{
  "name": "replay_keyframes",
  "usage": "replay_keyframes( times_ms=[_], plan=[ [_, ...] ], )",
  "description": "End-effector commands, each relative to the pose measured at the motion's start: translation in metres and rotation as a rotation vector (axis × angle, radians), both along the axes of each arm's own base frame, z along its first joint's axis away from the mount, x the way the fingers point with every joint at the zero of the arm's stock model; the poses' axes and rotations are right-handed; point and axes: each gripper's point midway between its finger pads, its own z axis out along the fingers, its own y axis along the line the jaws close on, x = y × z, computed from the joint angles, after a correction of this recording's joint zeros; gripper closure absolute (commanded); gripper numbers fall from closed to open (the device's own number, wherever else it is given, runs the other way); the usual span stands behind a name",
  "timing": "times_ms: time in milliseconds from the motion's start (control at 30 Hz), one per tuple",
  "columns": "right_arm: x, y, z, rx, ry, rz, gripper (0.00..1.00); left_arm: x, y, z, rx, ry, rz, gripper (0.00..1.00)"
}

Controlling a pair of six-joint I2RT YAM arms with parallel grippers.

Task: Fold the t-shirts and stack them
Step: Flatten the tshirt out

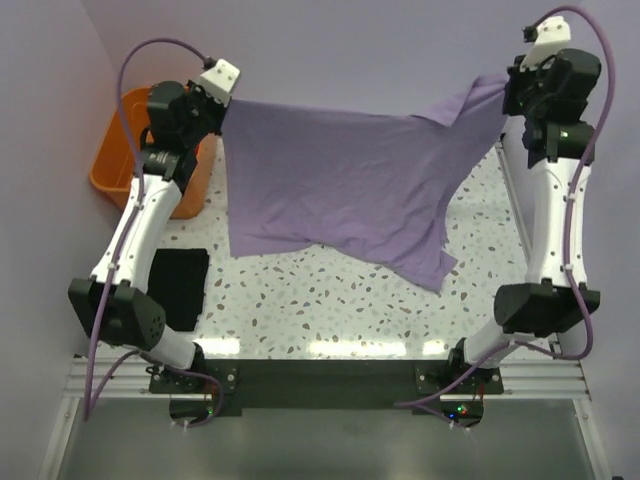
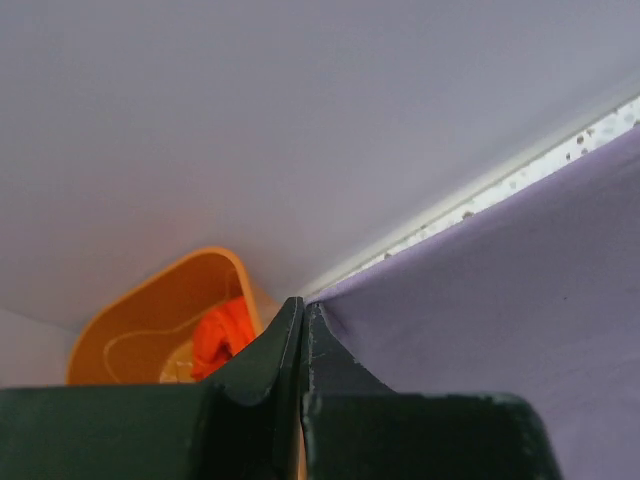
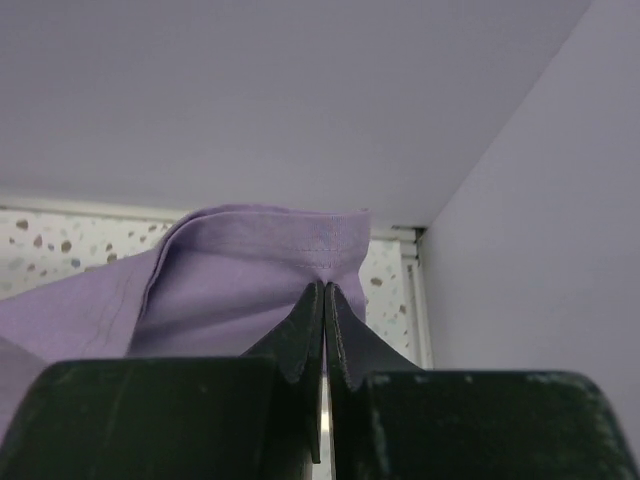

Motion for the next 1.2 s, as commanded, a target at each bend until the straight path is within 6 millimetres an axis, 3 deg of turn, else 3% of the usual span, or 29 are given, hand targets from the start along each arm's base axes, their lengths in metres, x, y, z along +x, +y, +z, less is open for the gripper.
replay_keyframes(
  times_ms=[0,67,100,167,200,233,267,300,333,367,433,467,600,667,767,833,867,967,1100,1133,1167],
  plan=[
    [-0.041,-0.011,0.100,-0.060,-0.295,-0.088,1.00,-0.032,0.009,0.088,-0.050,-0.260,0.018,1.00],
    [-0.062,-0.010,0.121,-0.073,-0.358,-0.102,1.00,-0.045,0.012,0.096,-0.052,-0.285,0.024,1.00],
    [-0.081,-0.008,0.136,-0.087,-0.400,-0.104,1.00,-0.062,0.015,0.122,-0.062,-0.361,0.026,1.00],
    [-0.106,-0.010,0.157,-0.101,-0.472,-0.139,1.00,-0.077,0.017,0.128,-0.067,-0.390,0.029,1.00],
    [-0.115,-0.011,0.161,-0.112,-0.486,-0.148,1.00,-0.097,0.021,0.145,-0.076,-0.436,0.035,1.00],
    [-0.142,-0.009,0.179,-0.124,-0.541,-0.162,1.00,-0.106,0.023,0.151,-0.081,-0.456,0.038,1.00],
    [-0.154,-0.011,0.187,-0.132,-0.573,-0.183,1.00,-0.114,0.023,0.151,-0.082,-0.460,0.036,1.00],
    [-0.167,-0.012,0.190,-0.145,-0.590,-0.196,1.00,-0.136,0.027,0.166,-0.087,-0.506,0.038,1.00],
    [-0.193,-0.009,0.204,-0.155,-0.642,-0.205,1.00,-0.146,0.028,0.171,-0.088,-0.525,0.039,1.00],
    [-0.208,-0.010,0.209,-0.163,-0.666,-0.220,1.00,-0.167,0.032,0.181,-0.096,-0.560,0.043,1.00],
    [-0.235,-0.007,0.221,-0.188,-0.719,-0.231,1.00,-0.186,0.034,0.188,-0.098,-0.585,0.043,1.00],
    [-0.263,-0.004,0.233,-0.197,-0.774,-0.240,1.00,-0.207,0.037,0.198,-0.112,-0.622,0.045,1.00],
    [-0.325,0.000,0.258,-0.246,-0.886,-0.280,1.00,-0.252,0.043,0.221,-0.142,-0.709,0.042,1.00],
    [-0.353,0.002,0.271,-0.264,-0.945,-0.295,1.00,-0.274,0.047,0.236,-0.163,-0.759,0.045,1.00],
    [-0.373,0.004,0.289,-0.312,-1.000,-0.313,1.00,-0.296,0.052,0.255,-0.181,-0.816,0.056,1.00],
    [-0.375,0.004,0.297,-0.332,-1.018,-0.319,1.00,-0.306,0.054,0.268,-0.185,-0.843,0.059,1.00],
    [-0.377,0.004,0.302,-0.342,-1.030,-0.320,1.00,-0.301,0.053,0.269,-0.180,-0.835,0.060,1.00],
    [-0.343,0.002,0.298,-0.367,-0.969,-0.299,1.00,-0.283,0.050,0.260,-0.148,-0.766,0.057,1.00],
    [-0.273,0.002,0.266,-0.373,-0.833,-0.215,1.00,-0.242,0.041,0.222,-0.083,-0.627,0.040,1.00],
    [-0.244,0.006,0.245,-0.376,-0.773,-0.158,1.00,-0.223,0.037,0.201,-0.061,-0.563,0.026,1.00],
    [-0.229,0.009,0.232,-0.377,-0.738,-0.126,1.00,-0.213,0.034,0.187,-0.053,-0.519,0.019,1.00]
  ],
)
